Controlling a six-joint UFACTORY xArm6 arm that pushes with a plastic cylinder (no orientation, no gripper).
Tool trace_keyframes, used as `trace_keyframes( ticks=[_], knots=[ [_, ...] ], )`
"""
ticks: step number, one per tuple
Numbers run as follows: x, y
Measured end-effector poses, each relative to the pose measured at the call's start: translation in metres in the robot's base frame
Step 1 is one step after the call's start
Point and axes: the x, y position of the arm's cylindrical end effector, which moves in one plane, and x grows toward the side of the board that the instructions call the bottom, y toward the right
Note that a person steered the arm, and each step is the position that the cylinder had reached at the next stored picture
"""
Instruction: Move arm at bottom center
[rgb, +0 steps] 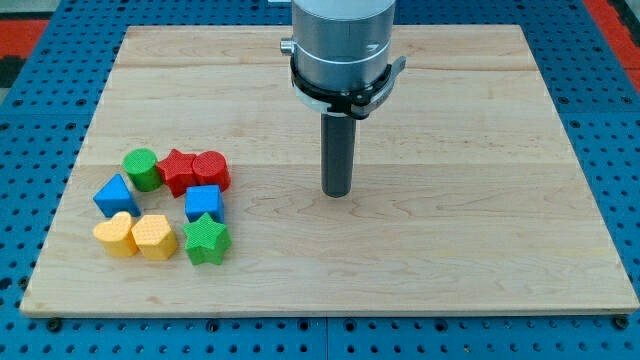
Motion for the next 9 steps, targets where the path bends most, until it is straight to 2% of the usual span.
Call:
trace_keyframes(
  ticks=[6,7,8,9],
  knots=[
    [-0.001,0.001],
    [0.027,0.018],
    [0.091,0.046],
    [0.128,0.003]
  ],
)
